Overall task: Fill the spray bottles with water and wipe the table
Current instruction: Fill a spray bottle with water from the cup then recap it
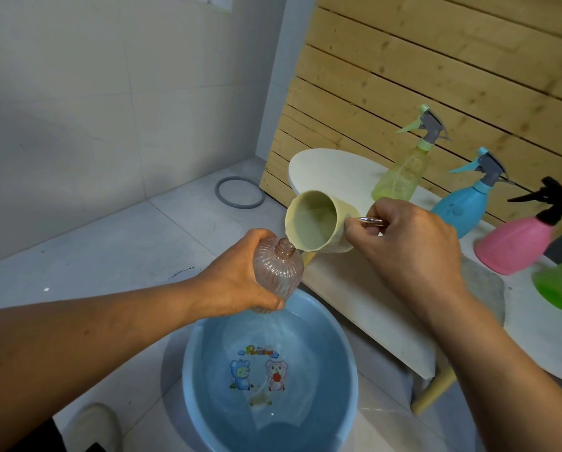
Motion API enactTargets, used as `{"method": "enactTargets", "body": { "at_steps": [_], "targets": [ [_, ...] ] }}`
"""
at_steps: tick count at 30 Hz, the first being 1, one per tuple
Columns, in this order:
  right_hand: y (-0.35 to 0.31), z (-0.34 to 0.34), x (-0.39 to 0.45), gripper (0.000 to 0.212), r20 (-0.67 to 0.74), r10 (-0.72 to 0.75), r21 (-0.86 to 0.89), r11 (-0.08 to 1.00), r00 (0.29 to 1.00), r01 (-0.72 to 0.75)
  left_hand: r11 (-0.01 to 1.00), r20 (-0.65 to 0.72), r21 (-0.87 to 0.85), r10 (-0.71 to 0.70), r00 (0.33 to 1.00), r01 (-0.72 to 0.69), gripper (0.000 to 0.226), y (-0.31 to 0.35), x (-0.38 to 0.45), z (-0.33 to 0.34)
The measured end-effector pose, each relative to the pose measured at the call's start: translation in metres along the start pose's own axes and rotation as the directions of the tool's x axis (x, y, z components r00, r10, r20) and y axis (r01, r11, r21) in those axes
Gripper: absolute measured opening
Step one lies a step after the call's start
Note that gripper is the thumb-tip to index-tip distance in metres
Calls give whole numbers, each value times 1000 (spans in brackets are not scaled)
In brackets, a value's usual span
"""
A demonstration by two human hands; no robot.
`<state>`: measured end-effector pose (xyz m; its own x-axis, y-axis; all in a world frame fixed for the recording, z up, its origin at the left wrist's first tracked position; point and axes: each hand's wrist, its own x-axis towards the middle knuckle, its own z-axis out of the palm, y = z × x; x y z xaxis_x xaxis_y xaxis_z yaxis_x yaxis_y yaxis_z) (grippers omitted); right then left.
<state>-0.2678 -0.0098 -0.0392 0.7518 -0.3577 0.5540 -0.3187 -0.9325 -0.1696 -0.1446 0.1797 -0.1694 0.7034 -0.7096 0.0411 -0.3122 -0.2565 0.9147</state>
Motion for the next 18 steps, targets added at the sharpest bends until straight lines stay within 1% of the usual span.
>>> {"method": "enactTargets", "body": {
  "at_steps": [18],
  "targets": [
    [-3, 0, -3, 37, -22, -57, -68, 996, 998, 55, 1000, 2, 9, 3, 1000, -3, 106, 1, -2, -1]
  ]
}}
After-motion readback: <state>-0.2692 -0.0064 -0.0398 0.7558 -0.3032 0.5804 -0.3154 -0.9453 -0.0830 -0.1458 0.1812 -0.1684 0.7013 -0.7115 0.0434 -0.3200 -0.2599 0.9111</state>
